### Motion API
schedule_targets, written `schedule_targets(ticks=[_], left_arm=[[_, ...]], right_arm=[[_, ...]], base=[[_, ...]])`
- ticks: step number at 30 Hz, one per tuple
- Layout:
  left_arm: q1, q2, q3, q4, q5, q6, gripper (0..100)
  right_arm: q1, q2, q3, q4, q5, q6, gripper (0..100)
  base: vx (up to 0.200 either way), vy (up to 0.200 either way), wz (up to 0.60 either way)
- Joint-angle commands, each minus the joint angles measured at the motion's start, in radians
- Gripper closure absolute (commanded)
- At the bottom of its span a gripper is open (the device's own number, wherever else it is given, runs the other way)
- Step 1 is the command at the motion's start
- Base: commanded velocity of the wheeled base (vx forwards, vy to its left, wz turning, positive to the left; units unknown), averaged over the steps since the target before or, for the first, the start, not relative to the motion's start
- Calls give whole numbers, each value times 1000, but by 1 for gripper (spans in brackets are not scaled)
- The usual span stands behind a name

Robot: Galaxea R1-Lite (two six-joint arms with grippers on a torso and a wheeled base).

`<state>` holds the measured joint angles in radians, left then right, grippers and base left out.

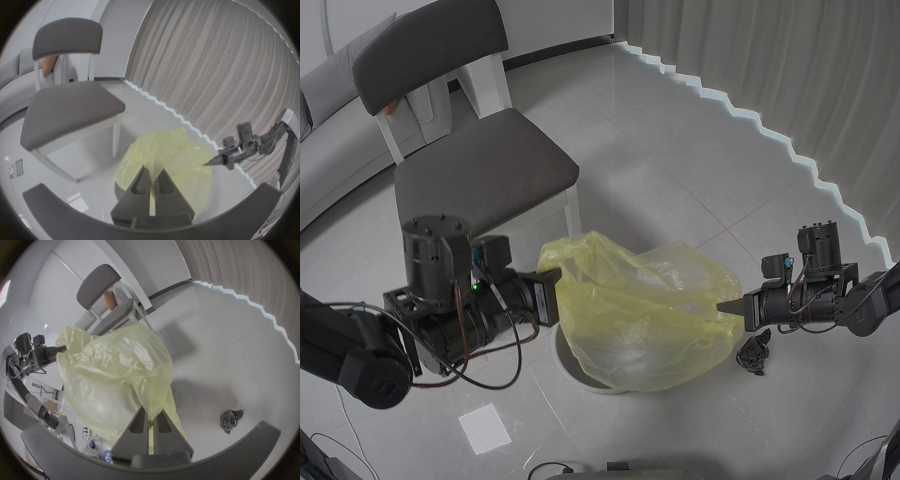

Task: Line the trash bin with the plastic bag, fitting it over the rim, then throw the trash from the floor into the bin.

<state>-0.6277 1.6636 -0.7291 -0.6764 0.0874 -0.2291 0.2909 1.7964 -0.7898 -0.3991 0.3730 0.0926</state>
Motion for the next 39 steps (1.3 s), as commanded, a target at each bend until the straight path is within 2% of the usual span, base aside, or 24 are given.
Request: schedule_targets(ticks=[1,7,14,19,27,33,39], left_arm=[[39,100,149,-86,3,-39,100],[63,188,151,-103,0,-82,100],[149,274,145,-267,-44,-70,100],[197,304,140,-302,-60,-68,100],[187,312,154,-305,-72,-79,100],[171,387,171,-404,-87,-76,100],[178,446,247,-491,-81,-70,100]], right_arm=[[19,43,-12,37,-22,-34,100],[21,115,-32,28,-22,-48,100],[51,212,-124,20,-23,-45,100],[79,274,-223,26,-23,-39,100],[85,327,-240,22,-23,-43,100],[82,380,-207,-37,-68,-37,100],[85,390,-180,-67,-72,-43,100]], base=[[0,0,0],[0,0,0],[0,0,0],[0,0,0],[0,0,0],[0,0,0],[0,0,0]])
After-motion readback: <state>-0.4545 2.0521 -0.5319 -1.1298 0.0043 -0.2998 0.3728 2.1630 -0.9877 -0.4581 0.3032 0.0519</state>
